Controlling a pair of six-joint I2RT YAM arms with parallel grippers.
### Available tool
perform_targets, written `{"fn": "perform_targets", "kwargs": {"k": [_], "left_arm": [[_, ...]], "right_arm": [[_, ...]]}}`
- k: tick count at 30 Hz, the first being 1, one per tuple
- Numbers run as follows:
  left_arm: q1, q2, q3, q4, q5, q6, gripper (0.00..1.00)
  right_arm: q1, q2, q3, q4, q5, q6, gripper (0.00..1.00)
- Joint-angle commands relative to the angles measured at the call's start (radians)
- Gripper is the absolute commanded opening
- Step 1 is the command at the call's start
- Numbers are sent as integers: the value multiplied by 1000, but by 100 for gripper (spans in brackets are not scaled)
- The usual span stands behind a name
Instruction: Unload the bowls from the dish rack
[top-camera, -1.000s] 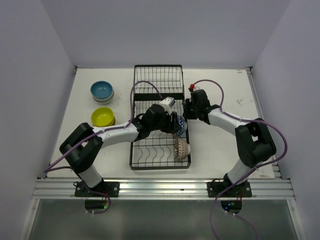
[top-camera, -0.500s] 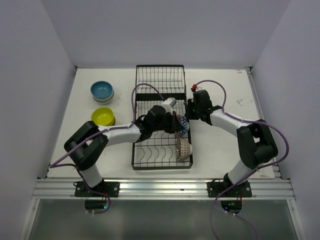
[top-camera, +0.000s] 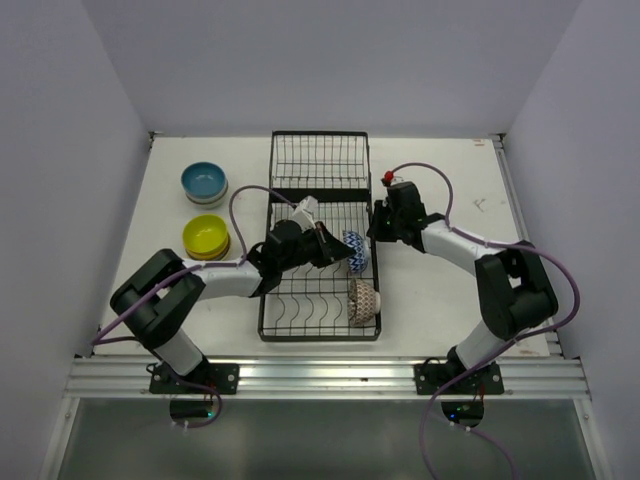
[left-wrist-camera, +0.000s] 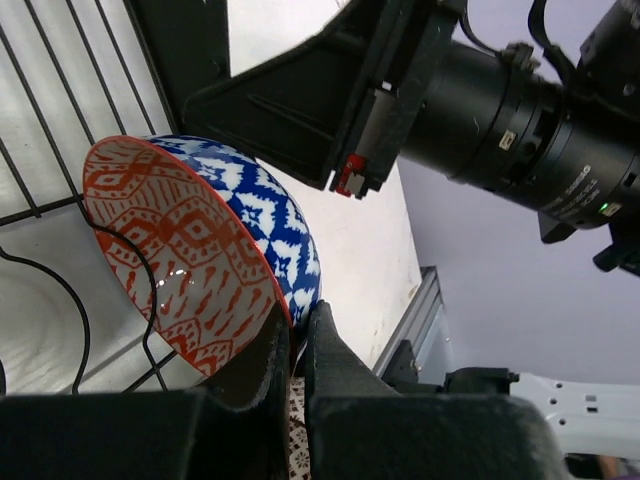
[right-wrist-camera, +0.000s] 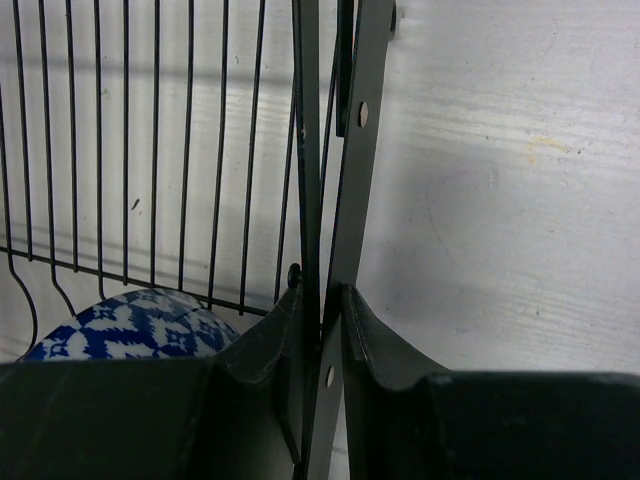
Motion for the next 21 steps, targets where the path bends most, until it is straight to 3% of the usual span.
{"fn": "perform_targets", "kwargs": {"k": [1,21], "left_arm": [[51,-46,-31,190,-24,-131,0],[102,34,-53,567,28,-392,0]], "right_arm": [[-28,-20,-37,-53,68,-7,0],[-28,-9,-63,-35,77,-13,0]]}}
